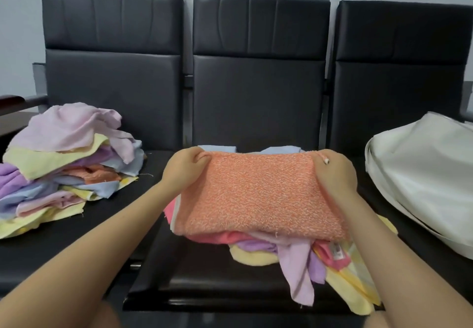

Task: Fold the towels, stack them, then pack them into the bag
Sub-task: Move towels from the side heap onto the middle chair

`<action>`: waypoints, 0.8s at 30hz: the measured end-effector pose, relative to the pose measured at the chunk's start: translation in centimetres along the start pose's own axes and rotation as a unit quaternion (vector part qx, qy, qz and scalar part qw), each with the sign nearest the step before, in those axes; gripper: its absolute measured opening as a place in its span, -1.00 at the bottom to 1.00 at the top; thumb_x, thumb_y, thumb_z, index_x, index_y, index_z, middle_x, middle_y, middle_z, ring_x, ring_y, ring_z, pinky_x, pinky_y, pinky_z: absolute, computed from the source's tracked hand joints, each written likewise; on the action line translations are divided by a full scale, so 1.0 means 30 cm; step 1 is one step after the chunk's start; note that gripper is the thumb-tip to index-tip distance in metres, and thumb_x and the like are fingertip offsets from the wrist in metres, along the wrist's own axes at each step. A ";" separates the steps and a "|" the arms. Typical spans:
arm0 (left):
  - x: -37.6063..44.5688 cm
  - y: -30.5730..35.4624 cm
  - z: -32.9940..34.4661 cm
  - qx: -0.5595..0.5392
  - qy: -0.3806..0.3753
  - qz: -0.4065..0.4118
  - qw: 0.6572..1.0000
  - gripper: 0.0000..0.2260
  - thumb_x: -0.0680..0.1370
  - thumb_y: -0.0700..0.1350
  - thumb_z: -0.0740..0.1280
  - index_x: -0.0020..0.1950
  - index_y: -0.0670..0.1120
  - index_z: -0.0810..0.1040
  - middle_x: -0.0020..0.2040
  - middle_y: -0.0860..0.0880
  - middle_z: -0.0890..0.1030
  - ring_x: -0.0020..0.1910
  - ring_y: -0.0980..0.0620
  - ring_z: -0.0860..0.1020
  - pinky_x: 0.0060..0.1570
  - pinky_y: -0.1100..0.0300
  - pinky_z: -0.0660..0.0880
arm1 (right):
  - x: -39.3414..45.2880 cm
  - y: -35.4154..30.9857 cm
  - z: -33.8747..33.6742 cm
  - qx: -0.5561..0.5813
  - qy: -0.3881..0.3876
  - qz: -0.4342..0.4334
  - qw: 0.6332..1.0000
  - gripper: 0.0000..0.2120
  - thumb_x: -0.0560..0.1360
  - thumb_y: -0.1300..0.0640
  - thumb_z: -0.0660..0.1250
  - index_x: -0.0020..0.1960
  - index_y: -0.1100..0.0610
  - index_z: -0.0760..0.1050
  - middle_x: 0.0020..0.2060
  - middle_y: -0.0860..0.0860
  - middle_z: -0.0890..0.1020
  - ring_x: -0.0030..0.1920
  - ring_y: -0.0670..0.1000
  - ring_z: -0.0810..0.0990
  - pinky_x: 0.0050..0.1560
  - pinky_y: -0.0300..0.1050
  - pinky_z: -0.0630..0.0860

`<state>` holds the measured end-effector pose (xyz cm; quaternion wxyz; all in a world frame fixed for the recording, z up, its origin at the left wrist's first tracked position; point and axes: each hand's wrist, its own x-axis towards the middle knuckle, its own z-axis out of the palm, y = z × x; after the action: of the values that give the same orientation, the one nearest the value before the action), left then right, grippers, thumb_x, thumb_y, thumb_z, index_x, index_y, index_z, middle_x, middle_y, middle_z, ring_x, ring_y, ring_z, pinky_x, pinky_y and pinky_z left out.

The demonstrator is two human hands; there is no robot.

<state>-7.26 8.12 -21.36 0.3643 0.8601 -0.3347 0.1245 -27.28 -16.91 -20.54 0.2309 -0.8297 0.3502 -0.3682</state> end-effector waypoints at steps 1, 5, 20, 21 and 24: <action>0.007 -0.017 0.018 0.003 -0.005 -0.004 1.000 -0.77 0.59 0.01 0.27 -0.21 -0.06 0.55 -0.28 0.07 0.57 -0.24 0.08 0.52 -0.30 0.18 0.33 | 0.006 0.015 0.009 -0.012 -0.005 -0.005 1.000 -0.73 0.61 0.02 0.16 -0.03 0.11 0.60 -0.18 -0.01 0.54 -0.14 0.04 0.48 -0.12 -0.08 0.36; 0.029 -0.093 0.098 0.007 -0.091 -0.049 0.995 -0.77 0.59 0.05 0.28 -0.09 -0.04 0.64 -0.14 0.06 0.63 -0.11 0.06 0.57 -0.10 0.13 0.45 | 0.010 0.082 0.065 -0.030 -0.079 0.024 0.996 -0.54 0.56 -0.13 0.25 -0.41 0.10 0.31 -0.43 -0.01 0.42 -0.33 0.04 0.42 -0.32 -0.05 0.23; -0.049 0.128 0.087 -0.047 0.016 0.004 0.999 -0.72 0.61 -0.10 0.21 0.30 -0.07 0.50 0.28 -0.09 0.49 0.28 -0.05 0.42 0.17 0.10 0.36 | -0.076 0.098 -0.051 0.263 -0.110 0.262 0.922 -0.61 0.37 -0.13 0.47 -0.02 0.18 0.57 -0.21 0.08 0.61 -0.23 0.04 0.55 -0.17 -0.07 0.49; -0.071 0.173 0.087 -0.055 0.012 0.023 0.998 -0.69 0.62 -0.09 0.20 0.35 -0.06 0.46 0.33 -0.07 0.47 0.33 -0.03 0.39 0.22 0.09 0.33 | -0.082 0.104 -0.068 0.315 -0.132 0.283 0.897 -0.40 0.28 -0.16 0.53 0.17 0.19 0.55 -0.10 0.11 0.65 -0.14 0.07 0.62 -0.05 -0.02 0.56; -0.134 0.283 0.105 -0.050 -0.047 0.102 0.992 -0.60 0.66 -0.01 0.14 0.50 -0.02 0.31 0.49 -0.03 0.33 0.48 0.00 0.22 0.42 0.07 0.18 | -0.115 0.097 -0.129 0.328 -0.224 0.300 0.867 -0.24 0.21 -0.10 0.62 0.29 0.21 0.49 0.04 0.17 0.67 0.01 0.15 0.66 0.06 0.04 0.57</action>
<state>-16.01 3.48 -20.80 0.3758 0.8074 -0.4427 0.1039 -33.13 -16.70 -21.55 0.6614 -0.6213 0.3802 -0.1787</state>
